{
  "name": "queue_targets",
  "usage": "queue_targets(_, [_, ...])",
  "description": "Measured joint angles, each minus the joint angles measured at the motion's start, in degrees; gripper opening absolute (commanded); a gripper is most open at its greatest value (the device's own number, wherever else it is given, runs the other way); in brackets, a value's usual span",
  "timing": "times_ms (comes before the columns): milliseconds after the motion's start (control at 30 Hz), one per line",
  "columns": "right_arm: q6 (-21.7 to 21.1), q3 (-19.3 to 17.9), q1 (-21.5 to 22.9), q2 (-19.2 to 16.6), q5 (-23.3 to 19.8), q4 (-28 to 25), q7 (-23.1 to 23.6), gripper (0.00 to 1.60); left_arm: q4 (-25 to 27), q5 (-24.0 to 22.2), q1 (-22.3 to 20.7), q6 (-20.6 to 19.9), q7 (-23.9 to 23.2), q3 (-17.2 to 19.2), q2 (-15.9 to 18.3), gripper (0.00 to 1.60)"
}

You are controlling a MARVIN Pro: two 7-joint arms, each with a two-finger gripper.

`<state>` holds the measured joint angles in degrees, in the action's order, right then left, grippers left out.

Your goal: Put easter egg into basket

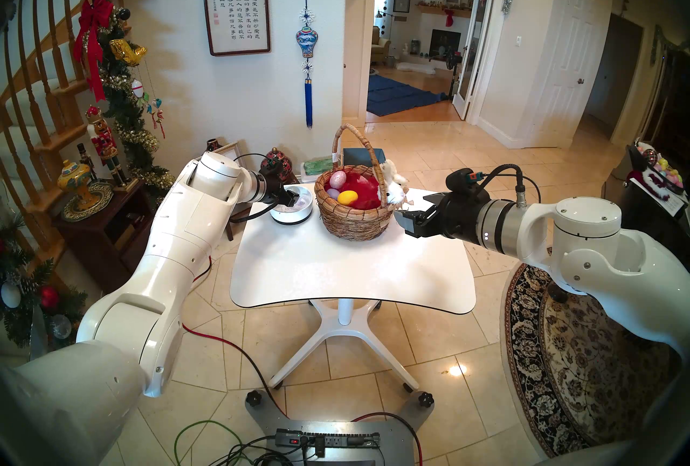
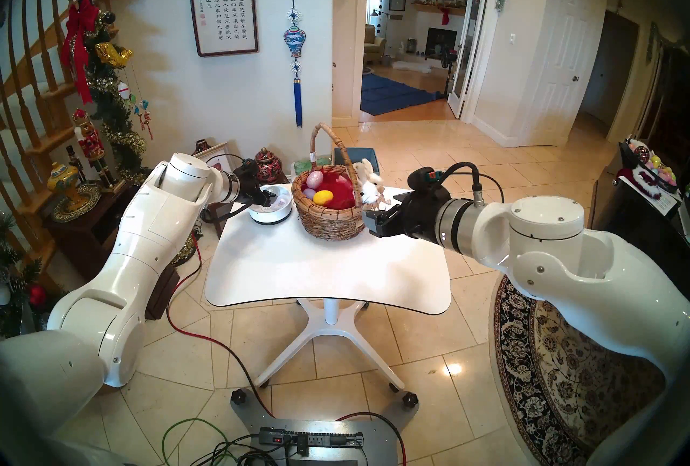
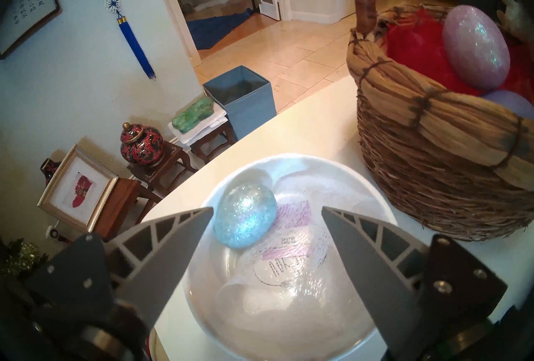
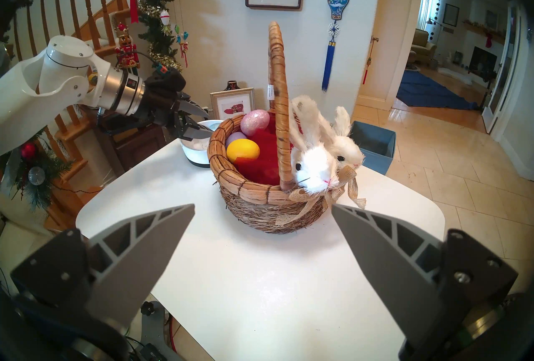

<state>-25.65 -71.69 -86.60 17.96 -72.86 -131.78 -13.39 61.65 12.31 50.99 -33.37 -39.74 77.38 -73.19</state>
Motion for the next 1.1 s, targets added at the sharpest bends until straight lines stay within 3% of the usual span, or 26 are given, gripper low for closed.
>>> queue_targets(1100, [0.0,0.0,0.0,0.0,0.0,0.0,0.0,1.60,-7.4,2.7,-3.1,3.4,1.7,-1.0,-1.4,1.39])
